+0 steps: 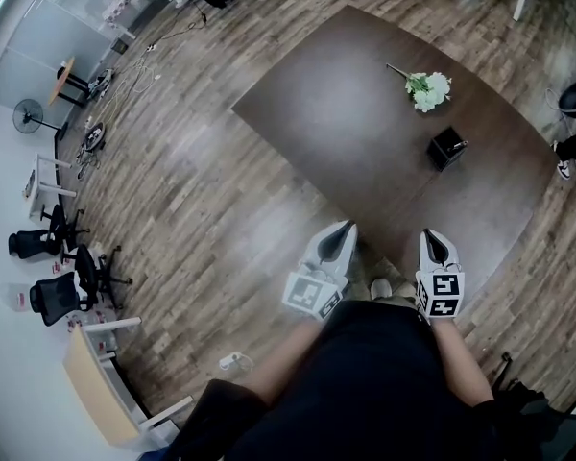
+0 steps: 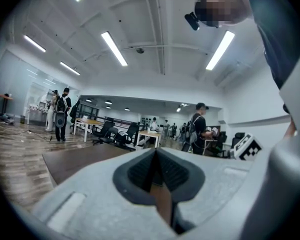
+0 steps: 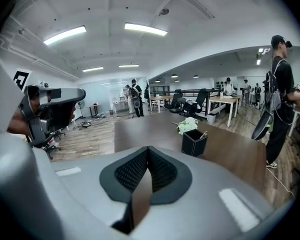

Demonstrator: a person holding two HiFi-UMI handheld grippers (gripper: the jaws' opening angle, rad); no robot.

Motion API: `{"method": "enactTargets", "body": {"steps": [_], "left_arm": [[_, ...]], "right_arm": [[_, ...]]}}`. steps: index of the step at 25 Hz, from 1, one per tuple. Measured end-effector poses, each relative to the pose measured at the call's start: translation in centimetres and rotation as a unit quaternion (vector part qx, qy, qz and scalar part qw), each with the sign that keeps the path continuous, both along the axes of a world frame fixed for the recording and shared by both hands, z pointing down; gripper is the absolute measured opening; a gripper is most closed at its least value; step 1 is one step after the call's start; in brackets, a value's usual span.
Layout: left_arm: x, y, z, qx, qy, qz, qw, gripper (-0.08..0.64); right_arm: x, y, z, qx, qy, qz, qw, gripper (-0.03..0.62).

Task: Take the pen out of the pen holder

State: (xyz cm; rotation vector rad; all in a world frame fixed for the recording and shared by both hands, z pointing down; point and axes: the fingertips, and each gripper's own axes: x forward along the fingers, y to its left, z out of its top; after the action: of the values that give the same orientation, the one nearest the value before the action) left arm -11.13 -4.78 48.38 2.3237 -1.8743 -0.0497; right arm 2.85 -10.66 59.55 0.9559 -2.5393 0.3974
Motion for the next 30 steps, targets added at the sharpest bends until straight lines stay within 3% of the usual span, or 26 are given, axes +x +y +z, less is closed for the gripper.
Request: {"method": "enactTargets", "body": {"steps": [8,15,19,22,30], "left_arm": [[-3.5,-6.3,1.3,-0.008,0.013,0.062,0.998,0.003],[-6.9,-12.9,3.1,-0.026,0.039,0.134,0.9899,0.003],[-8.6,-16.4,3.5,-0.027,0.044,0.181,0.9822,0.003],[-8.5,-18.5,3.4,-0.023,0.047,0.222,0.9737,0.003],[-7.5,-22.3,3.8,-0.03,0.051,0.265,0.9625,0.003]], "right_arm": [[-2.5,-4.4,0.2,-0.014,0.003,0.062,0.998,0.002],[-6.2,-9.2,0.8,-0.032,0.012,0.13,0.991,0.002],[-8.0,-12.1,0.4,-0.035,0.005,0.179,0.983,0.0],[-7.1,-14.1,0.0,-0.032,0.019,0.226,0.973,0.002],[-4.5,-18.3,1.4,-0.066,0.012,0.317,0.946,0.029]]}}
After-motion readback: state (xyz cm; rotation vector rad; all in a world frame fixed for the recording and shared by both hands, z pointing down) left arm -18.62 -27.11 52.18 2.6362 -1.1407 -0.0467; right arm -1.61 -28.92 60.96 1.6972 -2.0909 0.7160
